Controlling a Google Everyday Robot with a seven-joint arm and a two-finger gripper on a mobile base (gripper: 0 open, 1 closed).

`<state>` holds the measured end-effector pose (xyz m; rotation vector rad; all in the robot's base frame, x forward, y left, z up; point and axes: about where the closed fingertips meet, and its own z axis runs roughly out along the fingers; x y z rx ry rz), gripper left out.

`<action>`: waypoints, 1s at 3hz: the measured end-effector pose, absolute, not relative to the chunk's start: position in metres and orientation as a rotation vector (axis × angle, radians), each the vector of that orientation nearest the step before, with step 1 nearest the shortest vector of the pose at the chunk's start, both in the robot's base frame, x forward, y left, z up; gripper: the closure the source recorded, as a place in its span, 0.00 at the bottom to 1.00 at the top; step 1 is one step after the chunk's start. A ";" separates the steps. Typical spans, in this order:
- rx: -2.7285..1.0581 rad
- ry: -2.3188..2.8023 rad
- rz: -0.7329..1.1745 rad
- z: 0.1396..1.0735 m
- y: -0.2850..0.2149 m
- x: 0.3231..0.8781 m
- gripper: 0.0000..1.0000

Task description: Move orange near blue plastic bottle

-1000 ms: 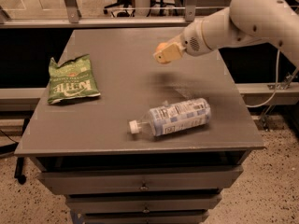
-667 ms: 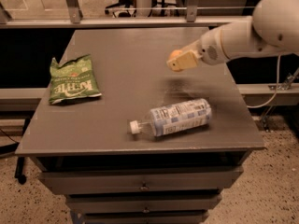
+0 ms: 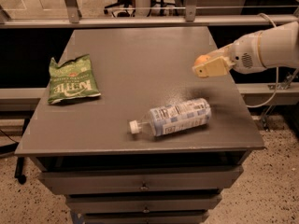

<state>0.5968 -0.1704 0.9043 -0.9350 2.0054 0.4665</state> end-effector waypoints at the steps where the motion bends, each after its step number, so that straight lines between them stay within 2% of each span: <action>1: -0.912 2.037 0.483 0.905 -0.177 0.580 1.00; 3: -0.921 2.035 0.601 0.897 -0.149 0.558 1.00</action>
Offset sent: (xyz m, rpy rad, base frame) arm -0.0440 0.0110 -0.0017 0.0738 0.0929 0.0308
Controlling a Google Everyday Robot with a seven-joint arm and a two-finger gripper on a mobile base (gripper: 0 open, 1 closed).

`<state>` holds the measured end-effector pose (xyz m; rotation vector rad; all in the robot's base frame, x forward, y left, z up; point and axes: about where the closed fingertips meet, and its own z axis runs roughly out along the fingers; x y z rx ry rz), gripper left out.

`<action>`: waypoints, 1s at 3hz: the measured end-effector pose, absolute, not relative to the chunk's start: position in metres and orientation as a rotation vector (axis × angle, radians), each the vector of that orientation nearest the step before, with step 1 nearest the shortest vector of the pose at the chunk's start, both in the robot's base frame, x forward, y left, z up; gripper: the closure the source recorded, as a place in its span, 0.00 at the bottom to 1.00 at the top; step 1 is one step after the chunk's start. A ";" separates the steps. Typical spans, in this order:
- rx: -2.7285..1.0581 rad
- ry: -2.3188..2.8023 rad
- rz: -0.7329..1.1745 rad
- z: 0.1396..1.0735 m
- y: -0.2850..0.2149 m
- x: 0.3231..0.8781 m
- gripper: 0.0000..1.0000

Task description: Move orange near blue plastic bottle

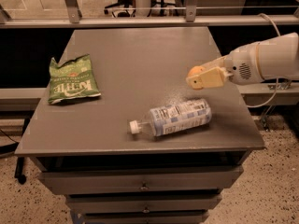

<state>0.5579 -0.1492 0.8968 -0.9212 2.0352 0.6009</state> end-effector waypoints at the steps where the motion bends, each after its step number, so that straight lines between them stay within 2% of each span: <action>1: -0.935 2.014 0.663 0.890 -0.127 0.555 1.00; 2: -0.954 2.013 0.693 0.885 -0.112 0.552 0.83; 3: -0.961 2.023 0.703 0.882 -0.106 0.547 0.61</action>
Offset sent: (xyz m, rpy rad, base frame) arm -0.0078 0.0493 -0.0178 0.0557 0.0414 0.0783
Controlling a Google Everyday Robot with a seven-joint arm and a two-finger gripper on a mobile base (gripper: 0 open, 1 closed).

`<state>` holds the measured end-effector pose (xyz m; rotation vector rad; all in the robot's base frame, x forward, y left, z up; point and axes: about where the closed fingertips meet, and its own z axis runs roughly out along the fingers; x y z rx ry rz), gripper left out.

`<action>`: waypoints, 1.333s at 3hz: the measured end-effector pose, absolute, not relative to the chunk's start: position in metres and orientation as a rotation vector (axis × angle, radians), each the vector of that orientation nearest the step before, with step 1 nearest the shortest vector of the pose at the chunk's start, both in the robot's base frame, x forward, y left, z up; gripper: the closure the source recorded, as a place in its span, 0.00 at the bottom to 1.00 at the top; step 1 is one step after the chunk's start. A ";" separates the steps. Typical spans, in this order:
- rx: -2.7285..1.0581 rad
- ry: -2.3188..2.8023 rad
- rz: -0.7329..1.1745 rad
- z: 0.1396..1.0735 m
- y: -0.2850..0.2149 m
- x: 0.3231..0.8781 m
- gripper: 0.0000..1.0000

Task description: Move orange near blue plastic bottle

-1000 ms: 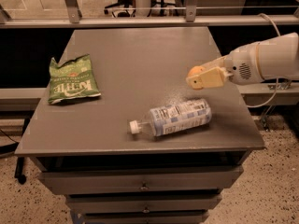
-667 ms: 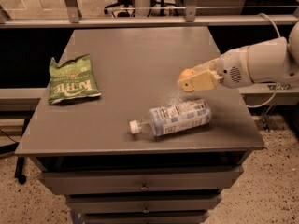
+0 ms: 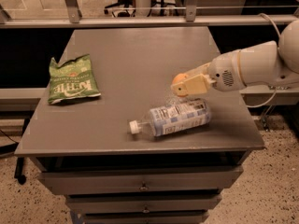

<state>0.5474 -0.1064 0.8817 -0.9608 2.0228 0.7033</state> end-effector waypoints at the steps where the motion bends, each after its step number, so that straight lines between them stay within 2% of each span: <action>1: -0.970 2.031 0.712 0.881 -0.102 0.542 0.36; 2: -0.980 2.031 0.725 0.882 -0.096 0.540 0.14; 3: -0.986 2.032 0.733 0.883 -0.091 0.539 0.00; 4: -0.986 2.033 0.732 0.883 -0.091 0.539 0.00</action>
Offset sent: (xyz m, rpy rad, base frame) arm -0.0100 0.0131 0.0015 0.0045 0.0255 0.0260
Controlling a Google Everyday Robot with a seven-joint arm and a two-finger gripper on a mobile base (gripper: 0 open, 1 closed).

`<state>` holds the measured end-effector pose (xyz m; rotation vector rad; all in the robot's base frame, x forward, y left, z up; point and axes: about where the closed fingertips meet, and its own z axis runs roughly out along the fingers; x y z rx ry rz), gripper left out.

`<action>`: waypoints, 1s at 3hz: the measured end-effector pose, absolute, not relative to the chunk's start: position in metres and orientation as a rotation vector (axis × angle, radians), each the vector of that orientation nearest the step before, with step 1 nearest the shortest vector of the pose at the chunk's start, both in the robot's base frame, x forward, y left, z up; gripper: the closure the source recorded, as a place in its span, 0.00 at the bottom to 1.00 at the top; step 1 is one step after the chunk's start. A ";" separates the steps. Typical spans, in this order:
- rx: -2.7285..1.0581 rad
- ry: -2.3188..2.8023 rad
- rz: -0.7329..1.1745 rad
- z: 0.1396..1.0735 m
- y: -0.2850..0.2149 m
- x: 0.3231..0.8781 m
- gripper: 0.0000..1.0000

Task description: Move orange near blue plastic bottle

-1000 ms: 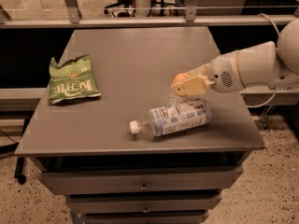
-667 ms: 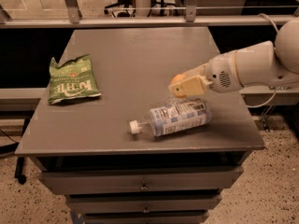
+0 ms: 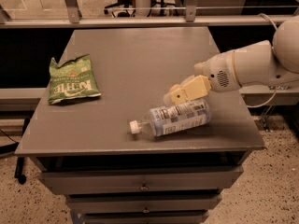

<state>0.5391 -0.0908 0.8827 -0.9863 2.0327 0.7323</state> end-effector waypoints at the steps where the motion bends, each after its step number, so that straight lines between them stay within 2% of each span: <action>1: -0.898 1.954 0.687 0.894 -0.132 0.549 0.00; 2: -0.833 1.828 0.617 0.915 -0.191 0.570 0.00; 3: -0.845 1.814 0.605 0.919 -0.191 0.571 0.00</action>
Offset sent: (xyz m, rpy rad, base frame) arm 0.0530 -0.1796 0.0650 0.1527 -0.4075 -0.2068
